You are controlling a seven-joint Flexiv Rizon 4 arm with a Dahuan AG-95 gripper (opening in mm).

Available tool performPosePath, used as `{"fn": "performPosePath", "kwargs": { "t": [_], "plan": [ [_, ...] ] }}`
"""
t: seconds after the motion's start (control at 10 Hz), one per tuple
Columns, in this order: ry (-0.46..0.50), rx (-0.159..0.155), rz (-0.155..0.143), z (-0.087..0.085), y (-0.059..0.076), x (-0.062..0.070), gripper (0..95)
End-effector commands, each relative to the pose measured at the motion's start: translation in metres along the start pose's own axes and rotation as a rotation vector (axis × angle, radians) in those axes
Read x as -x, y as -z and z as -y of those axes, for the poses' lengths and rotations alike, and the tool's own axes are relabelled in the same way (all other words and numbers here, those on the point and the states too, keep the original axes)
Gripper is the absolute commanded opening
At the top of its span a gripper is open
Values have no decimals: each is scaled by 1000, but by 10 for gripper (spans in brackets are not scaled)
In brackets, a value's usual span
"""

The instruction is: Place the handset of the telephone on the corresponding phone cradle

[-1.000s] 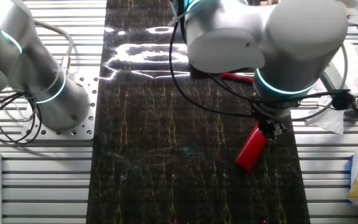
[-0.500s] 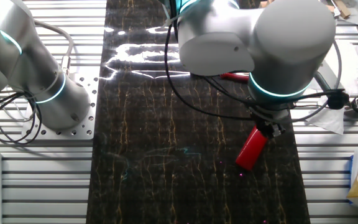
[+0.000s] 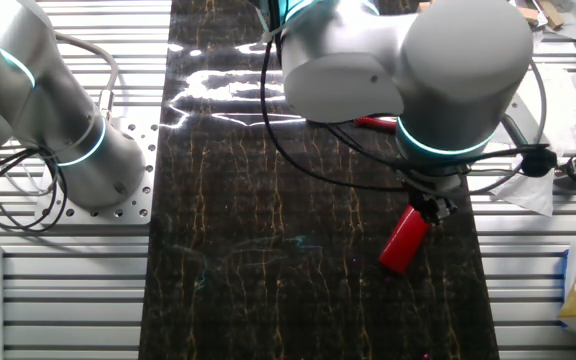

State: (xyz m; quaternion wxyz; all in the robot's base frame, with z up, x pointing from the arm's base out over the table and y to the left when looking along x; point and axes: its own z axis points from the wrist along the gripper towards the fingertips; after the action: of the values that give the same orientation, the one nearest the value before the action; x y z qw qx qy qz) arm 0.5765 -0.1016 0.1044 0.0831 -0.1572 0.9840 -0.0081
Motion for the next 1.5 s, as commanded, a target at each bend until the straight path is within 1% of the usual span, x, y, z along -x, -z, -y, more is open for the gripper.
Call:
{"fn": "performPosePath", "kwargs": {
  "t": [0.1, 0.2, 0.5, 0.6, 0.7, 0.8, 0.9, 1.0, 1.2, 1.3, 1.4, 1.5],
  "plan": [
    [-26, -77, -62, 1, -1, 1, 380],
    [-20, -80, -73, 1, -1, 1, 380],
    [19, -69, -79, 1, -1, 1, 380],
    [19, -66, -86, 1, -1, 0, 570],
    [15, -67, -88, 1, -1, 1, 760],
    [20, -63, -67, 4, -5, 1, 760],
    [28, -60, -56, 7, -10, 2, 760],
    [41, -62, -54, 12, -17, 3, 950],
    [47, -64, -34, 18, -27, 6, 950],
    [42, -65, -34, 20, -30, 7, 950],
    [38, -67, -28, 23, -35, 10, 760],
    [39, -66, -17, 26, -41, 13, 760]
  ]
}}
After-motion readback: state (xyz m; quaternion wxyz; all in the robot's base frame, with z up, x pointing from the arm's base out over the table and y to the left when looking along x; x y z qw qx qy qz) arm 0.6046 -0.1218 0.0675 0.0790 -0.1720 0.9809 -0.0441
